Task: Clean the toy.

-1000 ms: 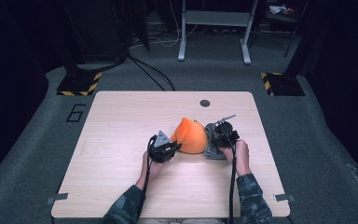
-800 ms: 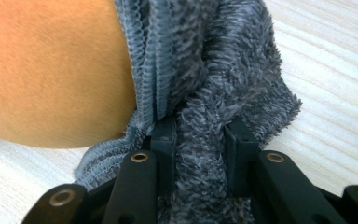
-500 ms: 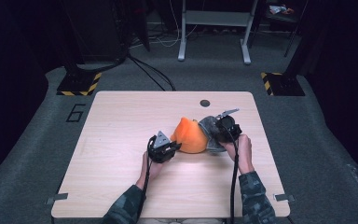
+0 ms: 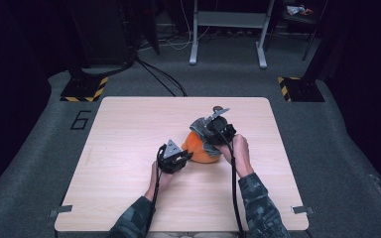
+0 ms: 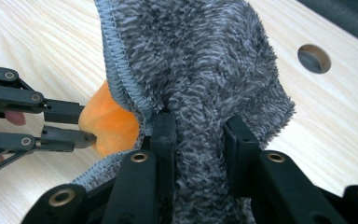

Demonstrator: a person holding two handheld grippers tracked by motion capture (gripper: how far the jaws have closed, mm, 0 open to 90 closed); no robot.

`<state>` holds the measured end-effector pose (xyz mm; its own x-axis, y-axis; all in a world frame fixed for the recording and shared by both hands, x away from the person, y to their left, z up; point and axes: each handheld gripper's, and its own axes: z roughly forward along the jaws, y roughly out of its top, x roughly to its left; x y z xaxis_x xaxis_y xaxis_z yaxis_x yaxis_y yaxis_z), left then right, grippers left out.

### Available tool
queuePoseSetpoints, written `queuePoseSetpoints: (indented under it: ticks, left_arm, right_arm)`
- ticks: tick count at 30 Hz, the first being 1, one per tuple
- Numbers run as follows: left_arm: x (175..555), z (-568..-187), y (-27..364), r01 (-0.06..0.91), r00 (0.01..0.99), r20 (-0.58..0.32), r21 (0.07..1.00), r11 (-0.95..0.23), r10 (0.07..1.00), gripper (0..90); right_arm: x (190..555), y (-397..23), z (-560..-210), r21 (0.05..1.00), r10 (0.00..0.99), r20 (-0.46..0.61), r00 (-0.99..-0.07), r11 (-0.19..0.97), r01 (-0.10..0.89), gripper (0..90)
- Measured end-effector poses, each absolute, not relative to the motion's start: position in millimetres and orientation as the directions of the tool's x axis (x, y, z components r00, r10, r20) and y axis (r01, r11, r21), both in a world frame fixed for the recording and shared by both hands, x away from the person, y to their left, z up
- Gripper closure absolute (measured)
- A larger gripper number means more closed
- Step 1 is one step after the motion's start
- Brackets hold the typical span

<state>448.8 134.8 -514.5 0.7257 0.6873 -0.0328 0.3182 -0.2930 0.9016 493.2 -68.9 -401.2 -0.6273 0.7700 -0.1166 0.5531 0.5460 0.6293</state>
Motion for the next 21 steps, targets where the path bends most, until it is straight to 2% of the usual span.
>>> queuePoseSetpoints:
  ticks: [12, 21]
  left_arm:
    - [449.5, -515.3, 134.5, 0.320, 0.722, -0.041, 0.905, -0.281, 0.691, 78.9]
    - [450.2, -515.3, 135.4, 0.320, 0.725, -0.040, 0.904, -0.285, 0.688, 78.9]
  right_arm:
    - [490.9, -114.3, -424.9, 0.595, 0.831, -0.073, -0.552, 0.480, 0.644, 69.4]
    - [495.1, -133.0, -460.1, 0.541, 0.866, -0.028, -0.499, 0.433, 0.721, 69.5]
